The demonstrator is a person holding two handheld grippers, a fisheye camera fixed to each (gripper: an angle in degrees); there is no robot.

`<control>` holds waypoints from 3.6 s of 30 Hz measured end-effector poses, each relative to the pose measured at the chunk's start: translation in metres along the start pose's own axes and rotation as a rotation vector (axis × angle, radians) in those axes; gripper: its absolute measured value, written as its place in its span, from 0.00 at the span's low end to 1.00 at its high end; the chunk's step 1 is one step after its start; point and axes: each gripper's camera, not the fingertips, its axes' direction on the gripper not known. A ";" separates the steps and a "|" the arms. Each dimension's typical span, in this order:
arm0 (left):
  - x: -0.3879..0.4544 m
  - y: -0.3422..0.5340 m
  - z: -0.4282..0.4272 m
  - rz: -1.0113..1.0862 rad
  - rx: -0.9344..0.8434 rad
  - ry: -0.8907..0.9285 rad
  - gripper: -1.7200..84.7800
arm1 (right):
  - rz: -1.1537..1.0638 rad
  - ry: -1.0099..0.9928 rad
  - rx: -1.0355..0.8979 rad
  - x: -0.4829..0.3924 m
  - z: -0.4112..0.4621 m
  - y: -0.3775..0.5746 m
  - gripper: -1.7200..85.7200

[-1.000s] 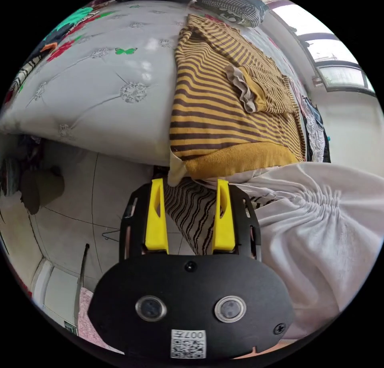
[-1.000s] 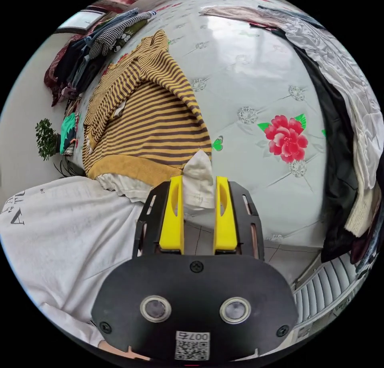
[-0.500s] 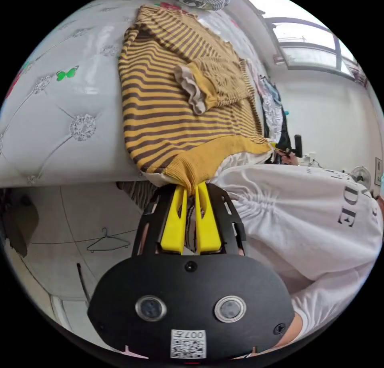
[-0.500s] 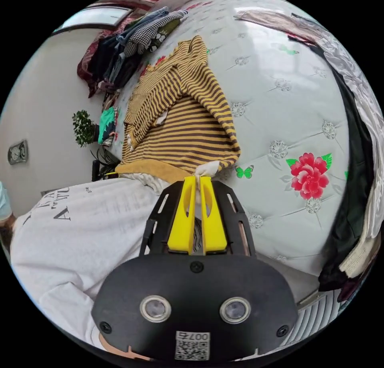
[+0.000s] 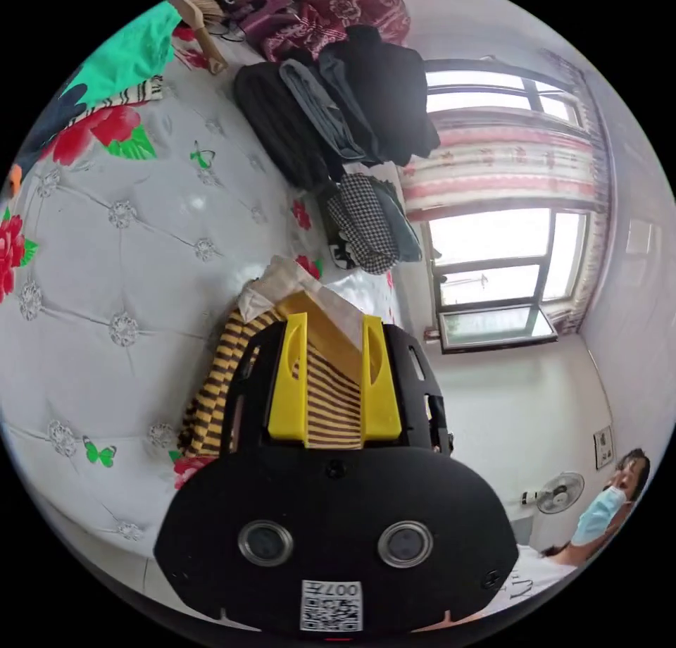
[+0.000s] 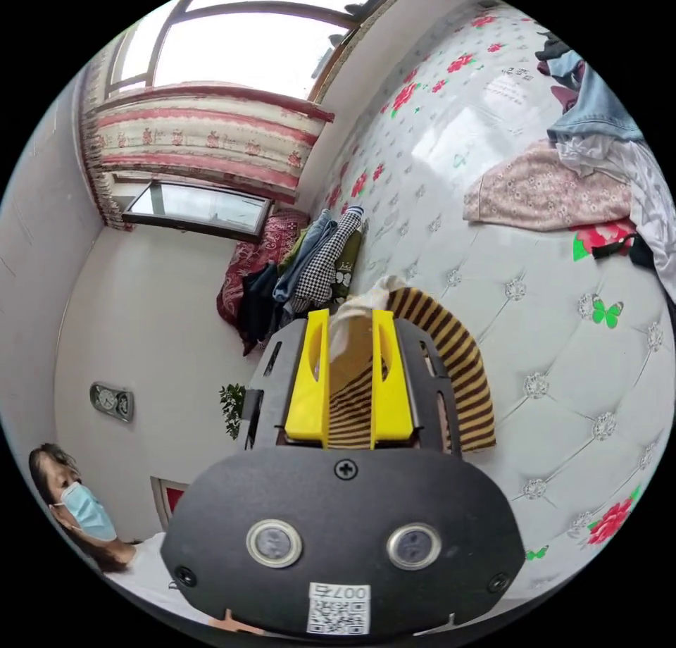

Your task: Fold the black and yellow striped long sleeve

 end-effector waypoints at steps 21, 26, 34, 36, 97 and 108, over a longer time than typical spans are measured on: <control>-0.079 0.070 -0.018 -0.067 -0.141 -0.241 0.17 | 0.406 0.172 0.144 0.137 -0.013 0.122 0.13; -0.093 0.069 -0.021 -0.099 -0.141 -0.218 0.17 | 0.424 0.058 0.075 0.150 0.031 0.113 0.12; -0.108 0.073 -0.060 -0.129 -0.102 -0.145 0.16 | -0.120 0.107 -0.063 0.001 0.123 0.044 0.05; -0.115 0.077 -0.072 -0.135 -0.089 -0.119 0.16 | -0.384 0.108 -0.158 -0.071 0.158 0.055 0.05; 0.032 -0.120 -0.196 0.400 -0.098 0.219 0.10 | -0.396 -0.416 -0.497 -0.227 0.385 0.097 0.05; -0.030 -0.100 -0.403 0.190 0.201 -0.504 0.12 | -0.619 -0.297 -0.874 -0.321 0.578 0.300 0.09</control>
